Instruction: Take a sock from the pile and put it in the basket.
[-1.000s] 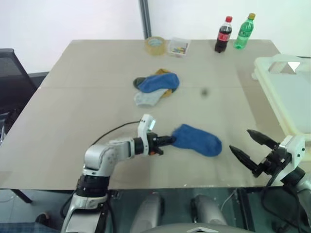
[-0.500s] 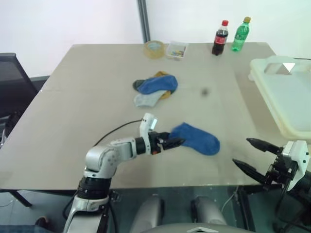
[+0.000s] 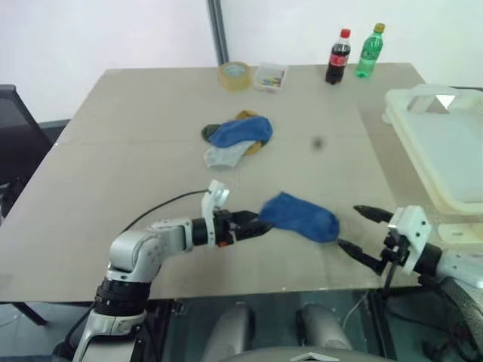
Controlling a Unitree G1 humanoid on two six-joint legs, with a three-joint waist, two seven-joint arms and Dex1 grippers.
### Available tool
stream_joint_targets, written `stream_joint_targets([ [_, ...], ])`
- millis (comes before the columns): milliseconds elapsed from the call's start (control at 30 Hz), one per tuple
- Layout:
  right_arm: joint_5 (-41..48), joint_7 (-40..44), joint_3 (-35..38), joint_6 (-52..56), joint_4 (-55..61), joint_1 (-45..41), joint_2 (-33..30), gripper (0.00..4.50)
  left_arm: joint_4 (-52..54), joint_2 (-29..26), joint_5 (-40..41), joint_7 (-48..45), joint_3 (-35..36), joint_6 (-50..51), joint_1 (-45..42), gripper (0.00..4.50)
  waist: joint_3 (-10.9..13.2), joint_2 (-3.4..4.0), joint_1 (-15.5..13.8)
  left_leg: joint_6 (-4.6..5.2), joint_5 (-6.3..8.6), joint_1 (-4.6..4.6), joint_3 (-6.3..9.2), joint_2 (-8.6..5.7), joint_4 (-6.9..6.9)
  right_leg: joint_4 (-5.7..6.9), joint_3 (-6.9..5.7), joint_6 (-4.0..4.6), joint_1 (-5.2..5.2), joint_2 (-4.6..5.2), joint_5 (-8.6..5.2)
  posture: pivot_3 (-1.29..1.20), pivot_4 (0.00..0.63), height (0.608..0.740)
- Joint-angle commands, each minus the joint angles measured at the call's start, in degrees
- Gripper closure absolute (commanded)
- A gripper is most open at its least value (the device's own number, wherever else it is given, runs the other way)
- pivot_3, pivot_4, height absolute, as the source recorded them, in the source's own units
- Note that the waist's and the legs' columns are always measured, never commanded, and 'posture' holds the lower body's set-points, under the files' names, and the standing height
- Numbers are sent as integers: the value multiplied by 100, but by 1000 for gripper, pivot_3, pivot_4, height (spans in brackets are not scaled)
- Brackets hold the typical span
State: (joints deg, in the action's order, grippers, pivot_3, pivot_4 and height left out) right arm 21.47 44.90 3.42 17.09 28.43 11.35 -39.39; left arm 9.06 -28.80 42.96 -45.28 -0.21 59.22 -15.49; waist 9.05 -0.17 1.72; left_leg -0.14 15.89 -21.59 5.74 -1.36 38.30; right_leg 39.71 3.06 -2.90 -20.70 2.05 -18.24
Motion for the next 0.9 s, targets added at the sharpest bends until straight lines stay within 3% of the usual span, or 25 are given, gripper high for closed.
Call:
stream_joint_targets([
  [33, -493, 112, -252, -165, -302, -187, -219, 0, -357, -235, -290, -114, -140, -118, 191, 12, 0, 0, -2, 0, 0, 0, 0, 0, 0, 0, -1, 0, -1, 0, 0, 0, 150, 740],
  [200, -728, 90, -623, 5, -851, -749, -96, 0, -502, -494, -587, -446, -401, -634, 221, 12, 0, 0, 36, 0, 0, 3, 0, 2, -1, 2, 0, 0, 0, -1, 0, 0, 150, 740],
  [567, -520, 28, -422, 304, -1495, -1575, 235, 0, -970, -704, -963, -842, -659, -1431, 275, 12, -2, 6, 52, 0, 0, 6, 5, 6, -3, 3, 15, 1, 1, -1, 0, 0, 150, 740],
  [767, -358, 205, -227, 265, -1242, -1279, 105, 0, -826, -662, -891, -696, -614, -1340, 255, 12, -2, 6, 44, 0, 0, 4, 6, 5, -3, 3, 15, 1, 1, -1, 0, 0, 150, 740],
  [900, 334, 629, 276, 753, -779, -776, -241, 0, -646, -712, -763, -562, -407, -1158, 213, 12, 1, 10, 45, 0, 0, 3, 6, 5, -4, 2, 16, 1, 0, -1, 0, 0, 150, 740],
])
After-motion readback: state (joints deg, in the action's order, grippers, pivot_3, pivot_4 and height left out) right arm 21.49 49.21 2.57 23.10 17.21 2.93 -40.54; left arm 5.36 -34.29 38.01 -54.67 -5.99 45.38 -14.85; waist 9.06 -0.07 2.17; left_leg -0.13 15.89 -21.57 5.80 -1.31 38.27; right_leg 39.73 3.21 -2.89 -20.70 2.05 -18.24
